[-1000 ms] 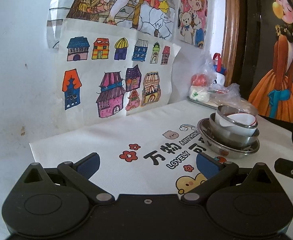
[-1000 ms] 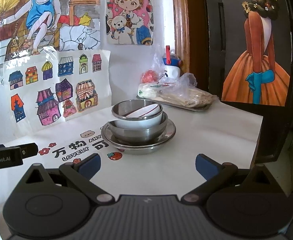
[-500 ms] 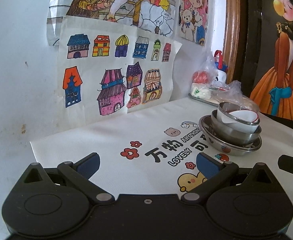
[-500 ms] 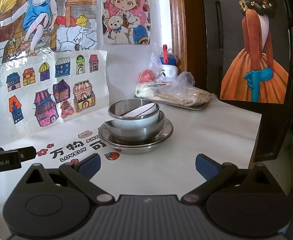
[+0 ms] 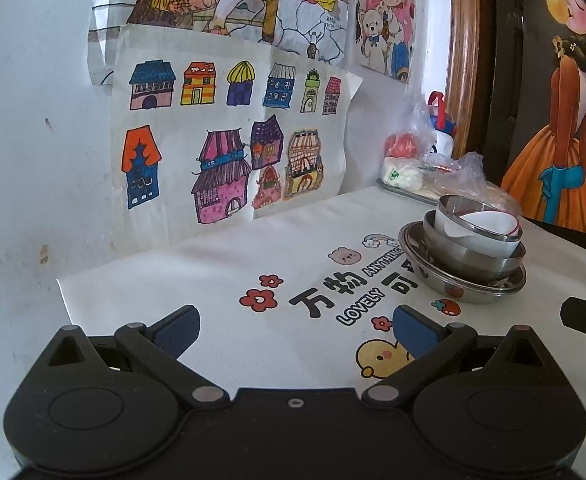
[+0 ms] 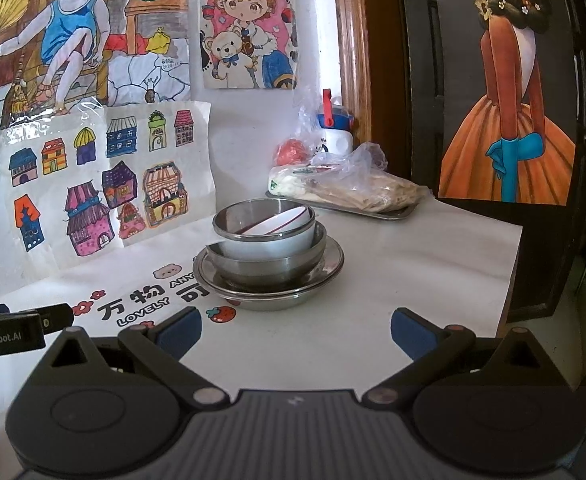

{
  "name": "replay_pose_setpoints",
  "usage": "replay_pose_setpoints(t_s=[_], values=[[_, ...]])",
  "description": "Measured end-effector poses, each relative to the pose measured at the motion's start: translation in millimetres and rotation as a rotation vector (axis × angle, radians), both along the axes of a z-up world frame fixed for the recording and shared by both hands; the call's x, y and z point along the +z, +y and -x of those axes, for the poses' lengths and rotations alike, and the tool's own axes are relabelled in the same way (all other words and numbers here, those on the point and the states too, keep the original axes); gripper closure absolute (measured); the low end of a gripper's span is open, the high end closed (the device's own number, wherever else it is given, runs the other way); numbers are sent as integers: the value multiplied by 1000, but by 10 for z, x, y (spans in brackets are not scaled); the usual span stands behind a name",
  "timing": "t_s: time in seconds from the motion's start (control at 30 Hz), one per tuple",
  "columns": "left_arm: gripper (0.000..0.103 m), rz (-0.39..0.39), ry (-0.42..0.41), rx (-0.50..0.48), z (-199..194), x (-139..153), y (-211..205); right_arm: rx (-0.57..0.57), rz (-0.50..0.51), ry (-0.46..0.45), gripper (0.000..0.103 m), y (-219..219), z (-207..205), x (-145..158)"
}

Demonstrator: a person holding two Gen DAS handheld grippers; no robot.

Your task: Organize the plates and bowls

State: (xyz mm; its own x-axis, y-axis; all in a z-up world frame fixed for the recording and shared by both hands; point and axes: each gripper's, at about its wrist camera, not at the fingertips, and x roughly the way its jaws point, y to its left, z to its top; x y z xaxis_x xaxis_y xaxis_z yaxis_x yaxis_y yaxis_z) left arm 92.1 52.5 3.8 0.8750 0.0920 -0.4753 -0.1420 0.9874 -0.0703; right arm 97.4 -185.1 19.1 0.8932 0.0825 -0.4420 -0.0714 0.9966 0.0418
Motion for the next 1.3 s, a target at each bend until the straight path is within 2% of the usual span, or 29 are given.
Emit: replay_pose_setpoints(t_s=[1.3], values=[[1, -12, 11, -20, -67, -25, -22, 9, -9, 10, 0, 34, -66, -39]])
